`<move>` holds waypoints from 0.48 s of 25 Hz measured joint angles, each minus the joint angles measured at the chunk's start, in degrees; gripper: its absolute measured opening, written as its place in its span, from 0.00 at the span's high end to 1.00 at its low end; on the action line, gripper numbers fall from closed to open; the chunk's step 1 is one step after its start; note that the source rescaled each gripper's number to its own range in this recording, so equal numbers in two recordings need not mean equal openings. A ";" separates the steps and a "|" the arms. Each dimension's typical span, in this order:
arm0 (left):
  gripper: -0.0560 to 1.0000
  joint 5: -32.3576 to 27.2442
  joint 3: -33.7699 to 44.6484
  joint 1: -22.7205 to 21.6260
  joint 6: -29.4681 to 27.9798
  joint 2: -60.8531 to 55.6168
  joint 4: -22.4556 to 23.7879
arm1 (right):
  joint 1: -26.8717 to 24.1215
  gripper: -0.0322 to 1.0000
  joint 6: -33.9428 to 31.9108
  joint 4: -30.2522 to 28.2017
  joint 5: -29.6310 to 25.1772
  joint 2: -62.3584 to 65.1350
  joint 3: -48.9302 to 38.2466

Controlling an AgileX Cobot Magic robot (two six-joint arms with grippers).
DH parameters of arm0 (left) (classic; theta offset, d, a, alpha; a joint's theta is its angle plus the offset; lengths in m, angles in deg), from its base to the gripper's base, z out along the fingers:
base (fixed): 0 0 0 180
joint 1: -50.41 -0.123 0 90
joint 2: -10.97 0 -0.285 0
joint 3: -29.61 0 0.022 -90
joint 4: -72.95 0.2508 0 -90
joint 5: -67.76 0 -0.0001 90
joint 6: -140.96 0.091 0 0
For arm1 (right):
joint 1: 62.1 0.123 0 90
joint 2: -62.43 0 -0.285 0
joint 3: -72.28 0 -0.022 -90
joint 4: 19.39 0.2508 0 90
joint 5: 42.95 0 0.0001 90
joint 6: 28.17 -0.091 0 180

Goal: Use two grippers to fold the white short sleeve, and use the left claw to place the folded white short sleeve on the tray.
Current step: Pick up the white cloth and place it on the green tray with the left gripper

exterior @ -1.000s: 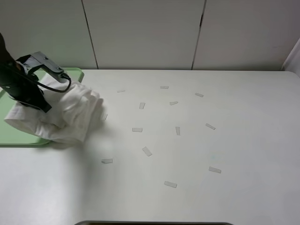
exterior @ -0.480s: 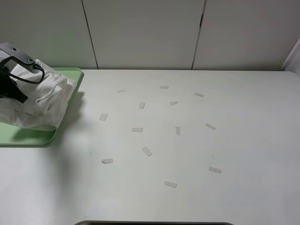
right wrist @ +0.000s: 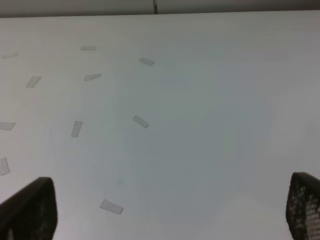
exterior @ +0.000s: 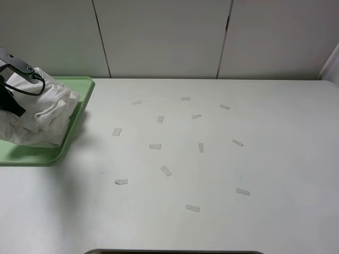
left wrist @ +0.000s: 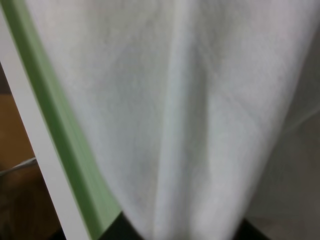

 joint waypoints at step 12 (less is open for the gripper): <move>0.70 0.15 0.00 -0.04 -3.95 -0.01 1.26 | 0.00 0.00 0.00 0.00 0.00 0.00 0.00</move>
